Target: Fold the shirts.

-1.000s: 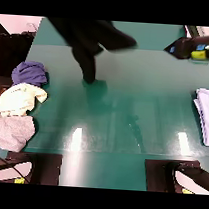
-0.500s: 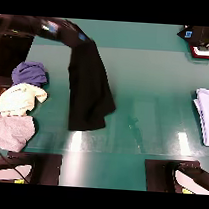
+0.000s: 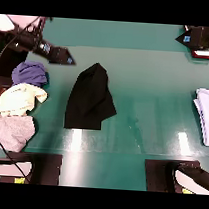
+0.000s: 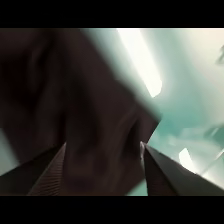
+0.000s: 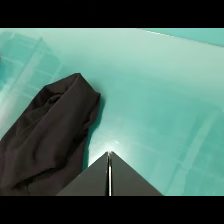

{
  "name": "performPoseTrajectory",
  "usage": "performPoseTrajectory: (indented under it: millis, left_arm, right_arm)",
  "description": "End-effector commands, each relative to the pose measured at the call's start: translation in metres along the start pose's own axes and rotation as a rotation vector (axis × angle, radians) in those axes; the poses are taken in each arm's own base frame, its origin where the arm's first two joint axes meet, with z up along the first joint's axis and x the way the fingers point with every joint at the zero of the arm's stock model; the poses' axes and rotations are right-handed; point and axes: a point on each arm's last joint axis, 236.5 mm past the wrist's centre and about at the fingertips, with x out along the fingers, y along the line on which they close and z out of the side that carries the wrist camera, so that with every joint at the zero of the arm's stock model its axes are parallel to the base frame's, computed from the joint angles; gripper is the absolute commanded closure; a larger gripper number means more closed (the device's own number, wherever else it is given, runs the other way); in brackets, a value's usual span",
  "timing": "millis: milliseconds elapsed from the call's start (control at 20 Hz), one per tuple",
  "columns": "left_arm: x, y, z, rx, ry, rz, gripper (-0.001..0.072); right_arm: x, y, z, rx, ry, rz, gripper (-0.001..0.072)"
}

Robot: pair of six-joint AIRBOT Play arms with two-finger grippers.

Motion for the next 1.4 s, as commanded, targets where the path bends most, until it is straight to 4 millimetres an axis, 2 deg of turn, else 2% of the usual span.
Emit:
performPoseTrajectory:
  millis: [0,150,300,400,600,650,750,800,850,900,1000,1050,1100,1150,1250,1350]
  left_arm:
    - [0.022,0.045,-0.085,-0.162,0.171,0.054,0.015]
    - [0.056,0.056,-0.152,-0.254,0.221,0.054,0.015]
    - [0.08,0.063,-0.198,-0.341,0.27,0.049,0.015]
    - [0.091,0.065,-0.209,-0.372,0.265,0.047,0.0151]
    - [0.099,0.059,-0.205,-0.382,0.221,0.003,0.0153]
    - [0.099,0.06,-0.205,-0.381,0.217,0.006,0.0208]
    - [0.1,0.061,-0.202,-0.383,0.204,0.007,0.0608]
    - [0.1,0.059,-0.198,-0.39,0.19,0.0,0.068]
    - [0.099,0.058,-0.194,-0.388,0.183,-0.006,0.068]
    - [0.095,0.056,-0.189,-0.369,0.183,-0.006,0.0681]
    - [0.08,0.053,-0.174,-0.305,0.167,0.012,0.0681]
    - [0.072,0.051,-0.164,-0.276,0.149,0.02,0.0681]
    - [0.064,0.047,-0.153,-0.249,0.125,0.023,0.0681]
    - [0.057,0.043,-0.145,-0.23,0.109,0.022,0.0681]
    - [0.051,0.039,-0.137,-0.212,0.094,0.021,0.0681]
    - [0.051,0.038,-0.139,-0.211,0.105,0.017,0.0681]
  right_arm:
    - [0.0,0.0,-0.001,0.0,0.006,0.0,0.0693]
    - [0.001,0.0,-0.002,0.001,0.007,0.001,0.0693]
    - [0.001,0.0,-0.001,0.001,0.005,0.001,0.0693]
    - [0.001,0.0,-0.001,0.001,0.006,0.001,0.0693]
    - [0.001,0.001,-0.001,0.002,0.007,0.004,0.0693]
    - [0.001,0.001,-0.002,0.002,0.008,0.004,0.0693]
    - [0.001,0.001,-0.002,0.003,0.009,0.005,0.0693]
    - [0.003,0.001,-0.004,0.009,0.015,0.012,0.0693]
    - [0.01,0.003,-0.011,0.022,0.036,0.03,0.0693]
    - [0.022,0.008,-0.027,0.043,0.083,0.059,0.0693]
    - [0.055,0.031,-0.075,0.093,0.217,0.159,0.0662]
    - [0.074,0.046,-0.105,0.123,0.286,0.21,0.0438]
    - [0.094,0.063,-0.138,0.155,0.352,0.256,0.0249]
    - [0.115,0.078,-0.171,0.191,0.404,0.289,0.0249]
    - [0.15,0.11,-0.224,0.272,0.475,0.347,0.0255]
    - [0.176,0.144,-0.258,0.32,0.521,0.395,0.0255]
